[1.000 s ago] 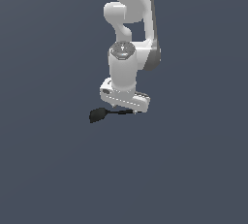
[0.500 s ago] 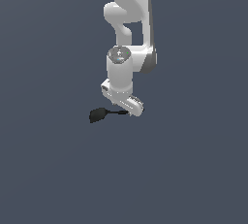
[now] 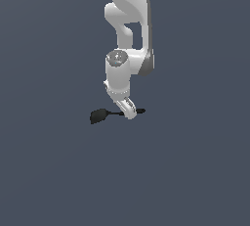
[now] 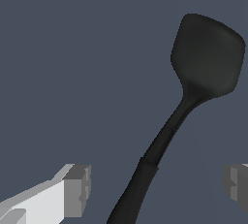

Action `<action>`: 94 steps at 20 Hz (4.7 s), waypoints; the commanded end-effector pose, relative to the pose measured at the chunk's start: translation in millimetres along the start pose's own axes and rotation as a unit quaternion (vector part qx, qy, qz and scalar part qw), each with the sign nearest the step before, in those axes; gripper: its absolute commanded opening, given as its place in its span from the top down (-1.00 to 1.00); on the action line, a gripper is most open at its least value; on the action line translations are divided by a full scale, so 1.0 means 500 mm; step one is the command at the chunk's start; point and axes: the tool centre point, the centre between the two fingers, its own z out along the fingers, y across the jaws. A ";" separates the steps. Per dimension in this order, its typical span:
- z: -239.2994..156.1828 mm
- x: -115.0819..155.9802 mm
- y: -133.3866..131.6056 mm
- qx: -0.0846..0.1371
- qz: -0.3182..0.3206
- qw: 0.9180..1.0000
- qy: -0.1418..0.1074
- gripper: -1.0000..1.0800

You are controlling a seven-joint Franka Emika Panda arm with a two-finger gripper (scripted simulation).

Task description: Pick up the object and move it to a goal position.

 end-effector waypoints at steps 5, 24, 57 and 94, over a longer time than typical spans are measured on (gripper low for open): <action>0.024 0.000 0.032 -0.002 0.098 0.995 0.003 -0.92; 0.049 -0.001 0.068 -0.004 0.197 0.980 0.007 -0.92; 0.132 0.000 0.067 -0.004 0.199 0.980 0.007 1.00; -0.530 0.000 -0.069 -0.005 0.201 0.980 0.009 1.00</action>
